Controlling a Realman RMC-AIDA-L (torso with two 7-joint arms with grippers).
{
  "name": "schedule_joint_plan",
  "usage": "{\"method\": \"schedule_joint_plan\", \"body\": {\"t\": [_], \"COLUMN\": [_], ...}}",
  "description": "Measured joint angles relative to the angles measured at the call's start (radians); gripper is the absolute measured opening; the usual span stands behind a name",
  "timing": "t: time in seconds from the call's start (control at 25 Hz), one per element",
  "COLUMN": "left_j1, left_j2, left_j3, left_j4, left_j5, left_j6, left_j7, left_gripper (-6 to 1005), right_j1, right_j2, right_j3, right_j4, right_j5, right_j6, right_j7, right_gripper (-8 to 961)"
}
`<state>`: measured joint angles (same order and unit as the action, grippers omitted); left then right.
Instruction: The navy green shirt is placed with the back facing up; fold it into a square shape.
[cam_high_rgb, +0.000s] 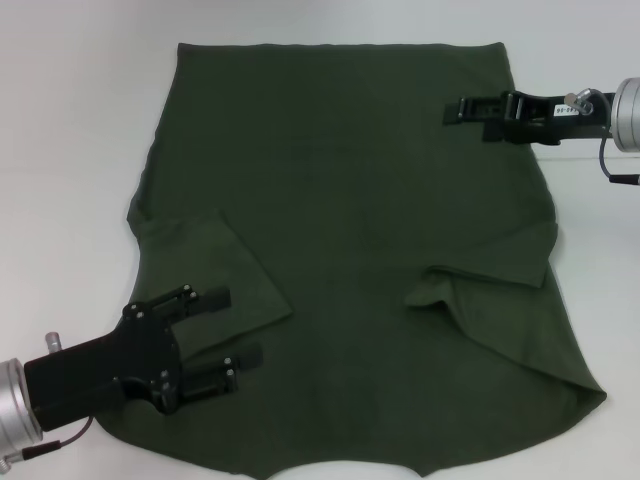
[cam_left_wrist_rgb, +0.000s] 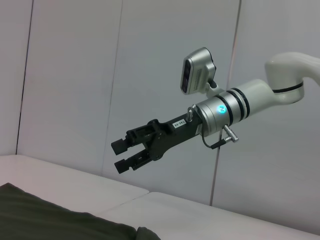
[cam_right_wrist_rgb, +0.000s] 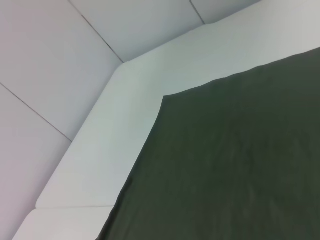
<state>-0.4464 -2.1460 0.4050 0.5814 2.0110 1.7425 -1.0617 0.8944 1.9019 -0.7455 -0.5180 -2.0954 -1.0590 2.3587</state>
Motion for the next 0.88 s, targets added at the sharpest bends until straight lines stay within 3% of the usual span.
{"method": "schedule_joint_plan", "body": {"t": [0.12,0.48,0.88], "left_j1": [0.0,0.0,-0.005], "left_j2": [0.0,-0.001,-0.001], "left_j3": [0.0,0.005,0.008], "left_j4": [0.0,0.0,-0.003], "left_j5": [0.0,0.0,0.0], "left_j6": [0.0,-0.003,-0.006], "left_j7": [0.0,0.002,0.003], "left_gripper": [803,803,803], "right_j1": [0.002,-0.026,-0.046], "right_j2": [-0.004,-0.05,-0.049], "right_j3": [-0.014,-0.029,-0.031], "right_j4": [-0.001,0.062,0.088], "right_j5": [-0.026,-0.222,-0.322], "right_j6": [-0.009,-0.044,-0.047], "right_j7": [0.024,0.142,0.169], "right_gripper": [862,861,861]}}
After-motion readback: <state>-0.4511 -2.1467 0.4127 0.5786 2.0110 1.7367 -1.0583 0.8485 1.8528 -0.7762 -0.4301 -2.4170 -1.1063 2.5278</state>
